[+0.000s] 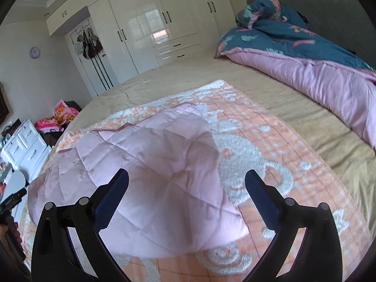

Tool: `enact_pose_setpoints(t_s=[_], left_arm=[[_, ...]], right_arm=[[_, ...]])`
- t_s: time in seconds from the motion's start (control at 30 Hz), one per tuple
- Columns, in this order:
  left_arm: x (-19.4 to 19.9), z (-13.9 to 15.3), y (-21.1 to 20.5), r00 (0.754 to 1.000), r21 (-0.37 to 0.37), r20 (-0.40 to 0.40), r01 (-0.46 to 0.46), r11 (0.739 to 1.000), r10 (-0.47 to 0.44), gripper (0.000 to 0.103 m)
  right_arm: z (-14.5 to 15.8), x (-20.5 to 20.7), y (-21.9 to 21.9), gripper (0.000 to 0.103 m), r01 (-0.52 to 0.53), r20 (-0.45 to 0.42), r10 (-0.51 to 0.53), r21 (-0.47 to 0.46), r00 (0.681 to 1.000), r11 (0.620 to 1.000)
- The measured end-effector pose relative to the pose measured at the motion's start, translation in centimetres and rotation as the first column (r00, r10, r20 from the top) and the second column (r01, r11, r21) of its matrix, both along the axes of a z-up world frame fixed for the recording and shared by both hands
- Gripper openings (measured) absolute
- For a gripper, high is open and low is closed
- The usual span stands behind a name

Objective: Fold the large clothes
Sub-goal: 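Grasp the side edge of the pink jacket with both tools, then lift the grasped edge with both tools and fold it over the other half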

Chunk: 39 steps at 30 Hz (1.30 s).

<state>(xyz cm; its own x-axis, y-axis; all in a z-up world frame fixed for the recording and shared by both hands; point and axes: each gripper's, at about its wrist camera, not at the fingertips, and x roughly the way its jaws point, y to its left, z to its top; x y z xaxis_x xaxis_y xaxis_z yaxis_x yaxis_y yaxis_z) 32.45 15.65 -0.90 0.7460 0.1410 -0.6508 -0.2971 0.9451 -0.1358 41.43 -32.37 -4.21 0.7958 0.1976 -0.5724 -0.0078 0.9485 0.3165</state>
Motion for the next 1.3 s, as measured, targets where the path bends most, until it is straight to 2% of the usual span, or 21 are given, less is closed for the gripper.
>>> enact_pose_setpoints(t_s=[0.07, 0.17, 0.2, 0.23, 0.27, 0.3, 0.37, 0.47, 0.6, 0.7, 0.77, 0.93, 1.13, 1.2, 1.27, 1.3], left_arm=[[-0.9, -0.9, -0.1, 1.0, -0.005, -0.007, -0.011, 1.0, 0.011, 0.094], [-2.1, -2.2, 0.4, 0.999, -0.075, -0.023, -0.034, 0.997, 0.032, 0.094], [-2.5, -2.5, 0.6, 0.999, -0.113, -0.023, -0.04, 0.993, 0.038, 0.094], [-2.9, -3.1, 1.1, 0.999, -0.186, -0.027, -0.042, 0.982, 0.038, 0.094], [-3.0, -3.7, 1.5, 0.999, -0.25, -0.034, -0.042, 0.967, 0.034, 0.094], [-3.1, -4.6, 2.0, 0.998, -0.34, -0.049, -0.044, 0.939, 0.029, 0.094], [-2.9, -6.0, 2.6, 0.997, -0.449, -0.072, -0.053, 0.892, 0.023, 0.094], [-2.6, -7.7, 3.4, 0.996, -0.548, -0.082, -0.072, 0.833, 0.033, 0.094], [-1.6, -9.1, 3.9, 0.996, -0.636, -0.081, -0.073, 0.769, 0.028, 0.094], [-0.8, -9.4, 4.0, 0.997, -0.653, -0.073, -0.076, 0.753, 0.038, 0.094], [-0.3, -9.7, 3.8, 0.996, -0.665, -0.071, -0.083, 0.742, 0.048, 0.094], [0.7, -11.1, 3.6, 0.995, -0.702, -0.072, -0.099, 0.706, 0.068, 0.095], [1.5, -11.2, 3.2, 0.994, -0.685, -0.045, -0.104, 0.721, 0.1, 0.095], [1.6, -11.2, 2.9, 0.994, -0.675, -0.036, -0.099, 0.731, 0.101, 0.095], [1.9, -11.1, 2.8, 0.995, -0.669, -0.025, -0.087, 0.738, 0.095, 0.095], [2.0, -11.1, 2.9, 0.995, -0.669, -0.022, -0.083, 0.739, 0.092, 0.094]], right_arm=[[-0.6, -0.3, -0.6, 0.099, 0.028, -0.03, -0.027, 0.042, 0.999, 0.999], [-1.8, -0.8, -1.5, 0.099, 0.077, -0.072, -0.068, 0.124, 0.995, 0.989], [-2.3, -1.0, -1.8, 0.099, 0.09, -0.088, -0.077, 0.157, 0.993, 0.983], [-2.7, -1.2, -1.9, 0.099, 0.102, -0.102, -0.084, 0.177, 0.991, 0.979], [-3.3, -1.5, -1.9, 0.099, 0.117, -0.12, -0.095, 0.194, 0.988, 0.974], [-3.8, -1.6, -1.9, 0.099, 0.127, -0.137, -0.1, 0.205, 0.985, 0.971], [-4.6, -1.6, -1.9, 0.099, 0.134, -0.163, -0.098, 0.233, 0.982, 0.963], [-5.9, -1.2, -1.7, 0.099, 0.138, -0.207, -0.078, 0.294, 0.975, 0.946], [-7.0, -0.6, -1.0, 0.099, 0.129, -0.236, -0.046, 0.349, 0.971, 0.928], [-8.4, -0.1, -0.6, 0.099, 0.126, -0.273, -0.016, 0.39, 0.962, 0.912], [-9.7, 0.4, -0.5, 0.099, 0.131, -0.298, 0.009, 0.448, 0.955, 0.884], [-10.1, 1.2, 0.2, 0.099, 0.11, -0.262, 0.022, 0.481, 0.965, 0.87], [-10.5, 2.9, 0.9, 0.097, 0.066, -0.218, 0.054, 0.507, 0.974, 0.859], [-10.6, 3.4, 1.1, 0.088, 0.044, -0.2, 0.072, 0.519, 0.977, 0.854], [-10.6, 3.5, 1.1, 0.063, 0.015, -0.177, 0.096, 0.538, 0.979, 0.843], [-10.4, 3.5, 1.2, 0.059, 0.001, -0.163, 0.104, 0.542, 0.981, 0.84]])
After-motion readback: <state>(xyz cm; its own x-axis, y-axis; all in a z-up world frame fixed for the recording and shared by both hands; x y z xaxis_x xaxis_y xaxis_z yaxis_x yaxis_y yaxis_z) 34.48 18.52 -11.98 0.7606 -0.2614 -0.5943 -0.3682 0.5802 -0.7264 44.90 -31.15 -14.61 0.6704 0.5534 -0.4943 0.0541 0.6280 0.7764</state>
